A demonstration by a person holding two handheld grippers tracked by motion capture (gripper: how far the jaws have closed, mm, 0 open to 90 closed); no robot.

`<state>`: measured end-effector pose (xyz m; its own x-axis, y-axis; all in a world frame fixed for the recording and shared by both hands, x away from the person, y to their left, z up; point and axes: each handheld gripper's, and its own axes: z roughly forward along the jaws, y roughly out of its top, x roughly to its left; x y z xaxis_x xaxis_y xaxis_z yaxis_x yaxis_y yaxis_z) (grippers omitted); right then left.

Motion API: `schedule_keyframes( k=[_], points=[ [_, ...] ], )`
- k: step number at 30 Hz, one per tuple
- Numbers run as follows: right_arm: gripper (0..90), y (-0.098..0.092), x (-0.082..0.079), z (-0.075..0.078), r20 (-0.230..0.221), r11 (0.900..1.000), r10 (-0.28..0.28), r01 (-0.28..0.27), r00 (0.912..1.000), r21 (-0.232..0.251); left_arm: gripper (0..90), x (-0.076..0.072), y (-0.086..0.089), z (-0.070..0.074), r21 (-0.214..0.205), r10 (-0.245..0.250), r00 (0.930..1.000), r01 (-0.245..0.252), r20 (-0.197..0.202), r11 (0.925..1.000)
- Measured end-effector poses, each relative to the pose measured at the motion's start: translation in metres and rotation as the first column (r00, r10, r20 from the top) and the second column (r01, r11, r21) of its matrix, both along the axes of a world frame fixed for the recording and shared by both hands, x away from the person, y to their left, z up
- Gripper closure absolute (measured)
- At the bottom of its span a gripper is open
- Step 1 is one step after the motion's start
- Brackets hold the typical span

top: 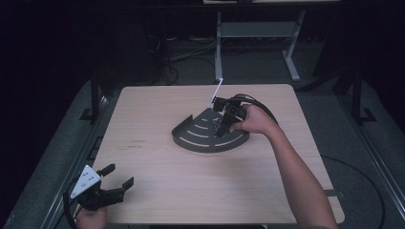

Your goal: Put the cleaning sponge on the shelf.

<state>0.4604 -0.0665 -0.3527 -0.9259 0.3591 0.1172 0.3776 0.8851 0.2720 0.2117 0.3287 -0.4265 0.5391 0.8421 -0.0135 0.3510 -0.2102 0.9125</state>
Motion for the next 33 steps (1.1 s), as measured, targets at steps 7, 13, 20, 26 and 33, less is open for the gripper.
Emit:
schedule_keyframes(
  k=[7,13,20,26,33],
  points=[
    [33.6,0.001,0.006,-0.006,-0.004,0.9999,-0.010,0.010,0.9999,0.003,13.4,0.000,0.000,0.000,-0.002,0.000,1.0000,0.000,0.000,1.0000],
    [33.6,0.003,0.010,-0.013,-0.008,0.9999,-0.015,0.015,0.9998,-0.002,13.4,-0.001,0.001,0.000,-0.002,0.004,1.0000,-0.004,0.002,1.0000],
    [33.6,0.005,0.014,-0.021,-0.014,0.9994,-0.032,0.032,0.9994,-0.012,13.4,-0.001,0.002,0.000,-0.004,0.003,1.0000,-0.003,0.004,1.0000],
    [33.6,0.004,0.017,-0.025,-0.015,0.9991,-0.040,0.040,0.9991,-0.017,13.3,-0.001,0.003,0.001,-0.003,0.004,1.0000,-0.004,0.004,1.0000],
    [33.6,0.002,0.019,-0.033,-0.027,0.9981,-0.062,0.061,0.9977,-0.005,13.4,-0.001,0.003,0.000,-0.005,0.006,1.0000,-0.006,0.004,1.0000]
  ],
)
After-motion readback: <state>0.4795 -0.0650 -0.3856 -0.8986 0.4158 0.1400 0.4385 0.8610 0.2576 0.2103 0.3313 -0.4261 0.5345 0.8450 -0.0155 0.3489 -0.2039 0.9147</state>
